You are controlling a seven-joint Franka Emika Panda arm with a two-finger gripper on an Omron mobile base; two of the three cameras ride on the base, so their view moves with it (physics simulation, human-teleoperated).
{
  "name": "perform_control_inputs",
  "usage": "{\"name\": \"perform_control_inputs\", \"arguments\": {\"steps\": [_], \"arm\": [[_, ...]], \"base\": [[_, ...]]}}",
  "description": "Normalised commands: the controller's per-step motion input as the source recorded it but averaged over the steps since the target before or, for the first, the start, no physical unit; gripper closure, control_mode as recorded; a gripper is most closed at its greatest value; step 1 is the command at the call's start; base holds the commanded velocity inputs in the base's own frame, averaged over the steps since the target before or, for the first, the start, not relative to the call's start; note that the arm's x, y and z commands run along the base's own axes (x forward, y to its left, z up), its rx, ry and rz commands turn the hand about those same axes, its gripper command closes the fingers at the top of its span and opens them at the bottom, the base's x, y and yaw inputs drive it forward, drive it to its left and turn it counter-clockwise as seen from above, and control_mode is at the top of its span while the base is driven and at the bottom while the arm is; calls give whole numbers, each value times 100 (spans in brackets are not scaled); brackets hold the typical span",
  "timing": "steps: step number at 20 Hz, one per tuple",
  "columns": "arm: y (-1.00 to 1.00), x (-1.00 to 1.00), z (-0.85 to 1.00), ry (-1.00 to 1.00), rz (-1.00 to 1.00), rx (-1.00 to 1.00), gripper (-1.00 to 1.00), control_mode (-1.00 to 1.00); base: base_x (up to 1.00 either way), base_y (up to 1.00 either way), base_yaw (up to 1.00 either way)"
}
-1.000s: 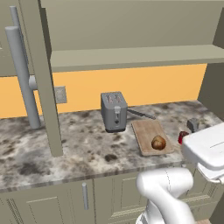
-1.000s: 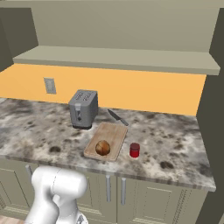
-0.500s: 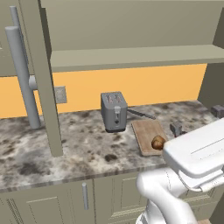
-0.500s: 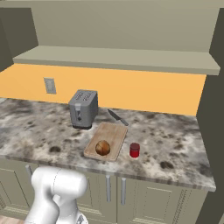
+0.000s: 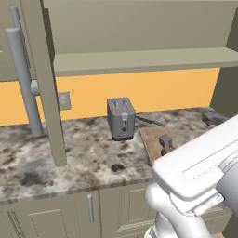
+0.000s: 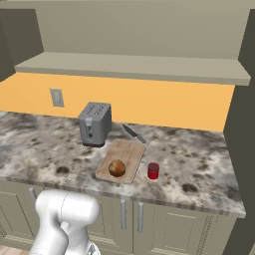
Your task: Pick the bread, place it on the cutting board, pick the jam, place it on the counter, and close the cabinet.
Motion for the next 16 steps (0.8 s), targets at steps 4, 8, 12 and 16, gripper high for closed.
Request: {"name": "perform_control_inputs", "arguments": {"steps": [4, 8, 12, 16], "arm": [[44, 0, -1, -3, 3, -2, -100, -100], [52, 9, -3, -1, 0, -5, -100, -100], [47, 17, -7, -1, 0, -5, -100, -100], [44, 20, -8, 0, 0, -5, -100, -100]], "base": [[0, 0, 0], [0, 0, 0], [0, 0, 0], [0, 0, 0]]}}
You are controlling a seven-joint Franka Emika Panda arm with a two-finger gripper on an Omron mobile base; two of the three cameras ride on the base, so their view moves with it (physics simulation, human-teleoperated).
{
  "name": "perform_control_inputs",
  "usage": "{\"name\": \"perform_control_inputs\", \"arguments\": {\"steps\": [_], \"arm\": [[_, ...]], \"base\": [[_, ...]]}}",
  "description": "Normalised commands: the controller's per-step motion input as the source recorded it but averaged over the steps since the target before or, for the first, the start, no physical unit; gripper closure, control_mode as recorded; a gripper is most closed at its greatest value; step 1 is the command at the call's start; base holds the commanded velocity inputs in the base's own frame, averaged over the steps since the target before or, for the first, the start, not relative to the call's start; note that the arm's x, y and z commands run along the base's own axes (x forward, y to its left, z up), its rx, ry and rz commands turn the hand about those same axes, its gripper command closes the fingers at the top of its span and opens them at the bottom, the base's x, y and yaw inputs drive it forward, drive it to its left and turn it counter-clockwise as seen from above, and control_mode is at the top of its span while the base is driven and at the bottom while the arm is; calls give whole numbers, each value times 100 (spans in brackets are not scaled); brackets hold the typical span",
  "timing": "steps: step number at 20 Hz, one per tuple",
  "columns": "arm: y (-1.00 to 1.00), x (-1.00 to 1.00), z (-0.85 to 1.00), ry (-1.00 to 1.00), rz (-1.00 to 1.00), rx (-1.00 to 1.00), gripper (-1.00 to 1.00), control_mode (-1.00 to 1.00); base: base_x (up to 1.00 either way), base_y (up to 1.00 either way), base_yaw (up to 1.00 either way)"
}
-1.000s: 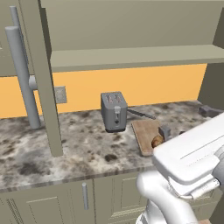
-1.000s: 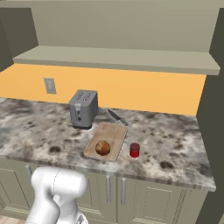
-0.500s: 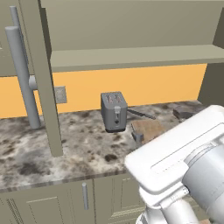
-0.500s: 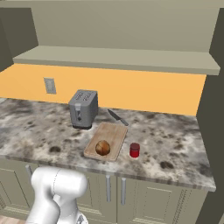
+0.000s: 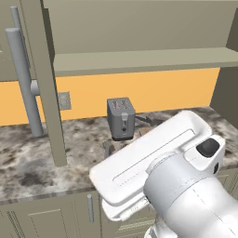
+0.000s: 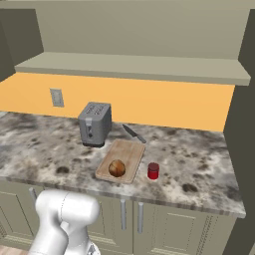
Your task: Pick the bread, place it on the cutting board, pick the jam, place it on the counter, and close the cabinet.
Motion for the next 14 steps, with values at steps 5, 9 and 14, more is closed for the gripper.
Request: {"name": "perform_control_inputs", "arguments": {"steps": [5, 9, 14], "arm": [[40, 26, -11, 0, 0, -6, -100, -100], [41, 27, -11, 0, 0, -6, -100, -100], [37, 11, 0, -1, 0, -1, -100, -100]], "base": [[0, 0, 0], [0, 0, 0], [0, 0, 0]]}}
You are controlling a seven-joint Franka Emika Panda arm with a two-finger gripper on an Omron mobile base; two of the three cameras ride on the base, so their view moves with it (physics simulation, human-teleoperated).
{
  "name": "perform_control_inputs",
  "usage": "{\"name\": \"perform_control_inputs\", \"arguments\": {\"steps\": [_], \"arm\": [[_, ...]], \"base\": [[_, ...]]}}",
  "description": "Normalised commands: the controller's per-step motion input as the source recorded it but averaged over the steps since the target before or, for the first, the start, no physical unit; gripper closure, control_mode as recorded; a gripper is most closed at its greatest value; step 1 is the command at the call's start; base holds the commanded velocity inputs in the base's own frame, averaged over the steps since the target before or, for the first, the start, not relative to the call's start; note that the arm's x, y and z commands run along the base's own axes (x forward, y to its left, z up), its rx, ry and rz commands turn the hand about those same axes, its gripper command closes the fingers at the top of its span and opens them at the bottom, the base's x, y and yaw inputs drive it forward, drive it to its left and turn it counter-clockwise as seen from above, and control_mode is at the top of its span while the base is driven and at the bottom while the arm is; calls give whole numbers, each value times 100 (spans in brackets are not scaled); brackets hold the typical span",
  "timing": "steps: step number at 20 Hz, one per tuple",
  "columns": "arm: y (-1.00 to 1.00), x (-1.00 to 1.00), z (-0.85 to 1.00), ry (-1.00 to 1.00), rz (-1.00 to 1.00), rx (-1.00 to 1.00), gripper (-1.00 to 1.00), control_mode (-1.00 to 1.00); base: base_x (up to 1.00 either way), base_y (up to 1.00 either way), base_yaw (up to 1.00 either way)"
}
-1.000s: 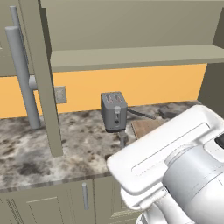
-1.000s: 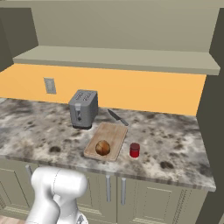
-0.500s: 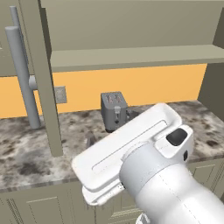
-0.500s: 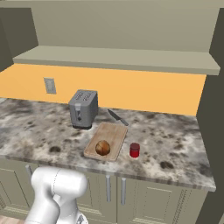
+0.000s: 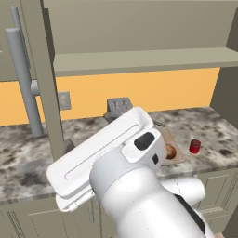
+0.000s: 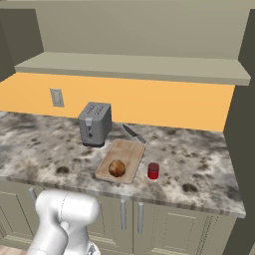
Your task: Pick the bread, place it on the cutting board, pick the jam, place it on the counter, and close the cabinet.
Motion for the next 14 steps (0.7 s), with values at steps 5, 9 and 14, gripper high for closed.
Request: {"name": "perform_control_inputs", "arguments": {"steps": [5, 9, 14], "arm": [[38, 0, 0, -3, 0, 0, -100, -100], [35, 0, 0, -5, 0, 0, -100, -100], [34, 4, 0, -4, 0, 0, -100, -100]], "base": [[0, 0, 0], [0, 0, 0], [0, 0, 0]]}}
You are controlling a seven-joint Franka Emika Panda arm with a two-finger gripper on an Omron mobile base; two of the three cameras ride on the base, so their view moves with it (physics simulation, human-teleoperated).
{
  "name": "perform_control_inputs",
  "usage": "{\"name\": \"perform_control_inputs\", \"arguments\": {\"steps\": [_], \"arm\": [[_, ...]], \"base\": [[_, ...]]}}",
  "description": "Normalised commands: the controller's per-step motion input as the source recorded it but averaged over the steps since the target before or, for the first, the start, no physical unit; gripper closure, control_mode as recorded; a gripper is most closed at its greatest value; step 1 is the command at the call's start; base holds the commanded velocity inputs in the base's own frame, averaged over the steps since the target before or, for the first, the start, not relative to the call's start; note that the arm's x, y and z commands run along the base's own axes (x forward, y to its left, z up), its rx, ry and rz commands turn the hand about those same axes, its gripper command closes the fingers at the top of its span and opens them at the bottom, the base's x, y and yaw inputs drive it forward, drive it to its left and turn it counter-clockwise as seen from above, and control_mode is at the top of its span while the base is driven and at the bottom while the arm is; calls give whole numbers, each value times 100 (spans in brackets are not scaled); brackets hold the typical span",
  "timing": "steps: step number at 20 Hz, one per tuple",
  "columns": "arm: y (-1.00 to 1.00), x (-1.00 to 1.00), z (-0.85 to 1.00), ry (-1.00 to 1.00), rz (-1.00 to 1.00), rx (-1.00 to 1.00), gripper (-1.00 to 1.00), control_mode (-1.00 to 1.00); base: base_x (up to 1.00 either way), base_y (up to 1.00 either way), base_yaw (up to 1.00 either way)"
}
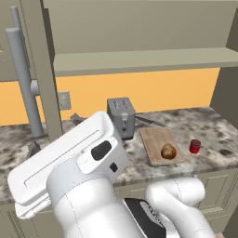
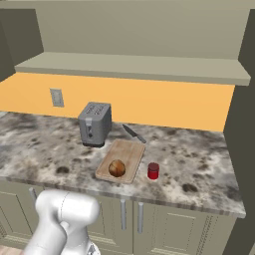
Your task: Pick the bread, place it on the cutting board, pick the jam, place it on the counter, and close the cabinet.
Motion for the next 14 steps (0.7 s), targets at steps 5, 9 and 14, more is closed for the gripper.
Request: {"name": "perform_control_inputs", "arguments": {"steps": [5, 9, 14], "arm": [[34, 13, 0, -5, 0, 0, -100, -100], [26, 20, 0, -7, 0, 0, -100, -100], [22, 25, 0, -6, 0, 0, -100, -100]], "base": [[0, 0, 0], [0, 0, 0], [0, 0, 0]]}}
